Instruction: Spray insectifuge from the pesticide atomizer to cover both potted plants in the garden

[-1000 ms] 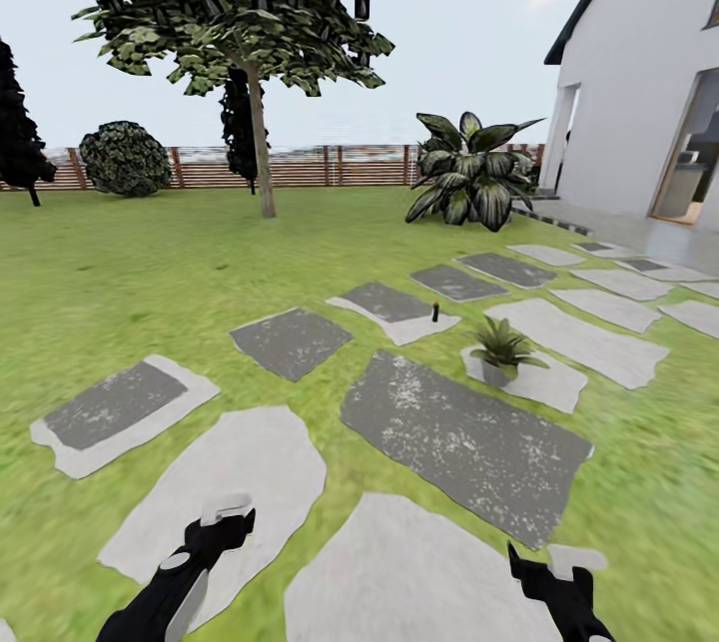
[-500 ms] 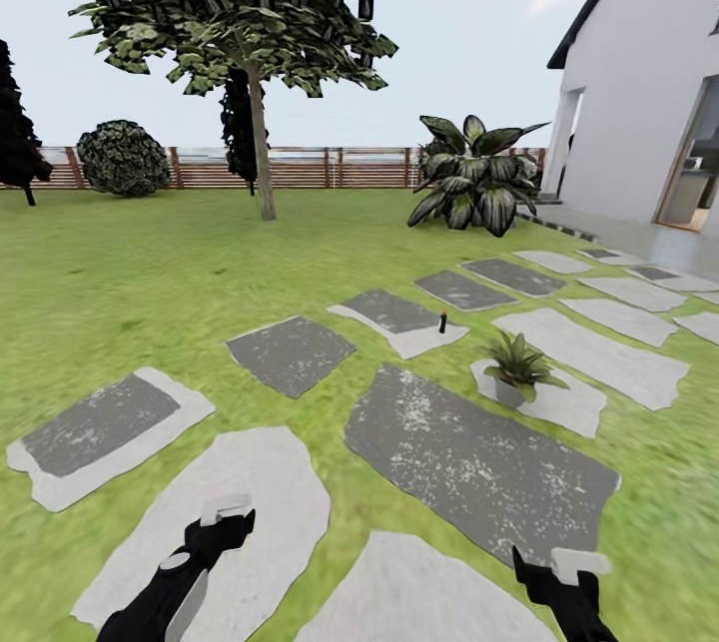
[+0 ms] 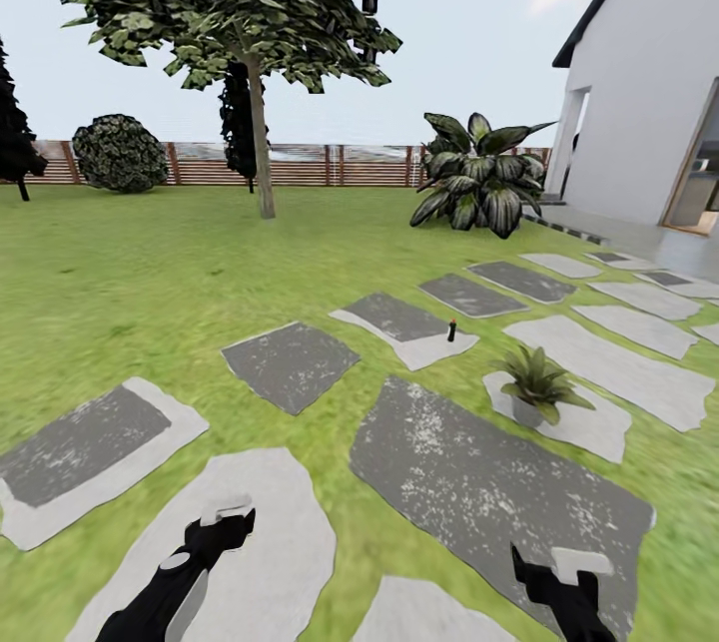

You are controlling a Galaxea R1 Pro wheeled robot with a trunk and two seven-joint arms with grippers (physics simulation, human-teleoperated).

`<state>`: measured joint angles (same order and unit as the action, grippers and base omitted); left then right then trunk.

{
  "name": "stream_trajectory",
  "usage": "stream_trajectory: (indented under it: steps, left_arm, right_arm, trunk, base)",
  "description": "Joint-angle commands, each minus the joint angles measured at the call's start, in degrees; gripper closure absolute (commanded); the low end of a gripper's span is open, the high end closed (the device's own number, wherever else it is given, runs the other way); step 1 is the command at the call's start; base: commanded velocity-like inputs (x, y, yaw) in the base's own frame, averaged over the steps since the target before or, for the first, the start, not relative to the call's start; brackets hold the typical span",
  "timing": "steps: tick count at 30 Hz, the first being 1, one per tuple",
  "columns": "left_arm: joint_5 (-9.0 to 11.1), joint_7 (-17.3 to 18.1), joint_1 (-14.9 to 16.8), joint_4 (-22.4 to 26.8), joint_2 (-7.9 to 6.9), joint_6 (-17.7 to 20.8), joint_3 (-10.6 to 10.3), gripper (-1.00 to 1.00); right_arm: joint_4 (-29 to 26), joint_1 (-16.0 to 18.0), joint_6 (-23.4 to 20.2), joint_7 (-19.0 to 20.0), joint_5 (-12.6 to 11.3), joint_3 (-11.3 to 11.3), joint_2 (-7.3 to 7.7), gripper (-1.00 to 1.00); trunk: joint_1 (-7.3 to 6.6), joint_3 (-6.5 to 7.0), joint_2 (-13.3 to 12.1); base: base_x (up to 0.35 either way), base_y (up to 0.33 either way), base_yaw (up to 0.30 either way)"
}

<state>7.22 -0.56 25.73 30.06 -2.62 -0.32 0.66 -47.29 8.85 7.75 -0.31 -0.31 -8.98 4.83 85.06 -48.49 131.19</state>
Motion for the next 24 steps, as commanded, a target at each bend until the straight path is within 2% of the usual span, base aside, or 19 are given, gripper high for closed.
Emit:
stream_trajectory:
  steps: [1,24]
  left_arm:
    - [0.6,-0.1,0.0,0.0,-0.01,0.0,-0.1,-1.00]
    - [0.6,-0.1,0.0,0.0,-0.01,0.0,-0.1,-1.00]
  right_arm:
    - [0.0,0.0,0.1,0.0,-0.1,0.0,-0.05,-1.00]
    - [-0.1,0.0,-0.3,-0.1,-0.2,-0.1,-0.20,-1.00]
  trunk:
    - [0.02,-0.06,0.0]
    - [0.02,-0.06,0.0]
  base:
    - [0.332,0.076,0.000]
    - [0.332,0.076,0.000]
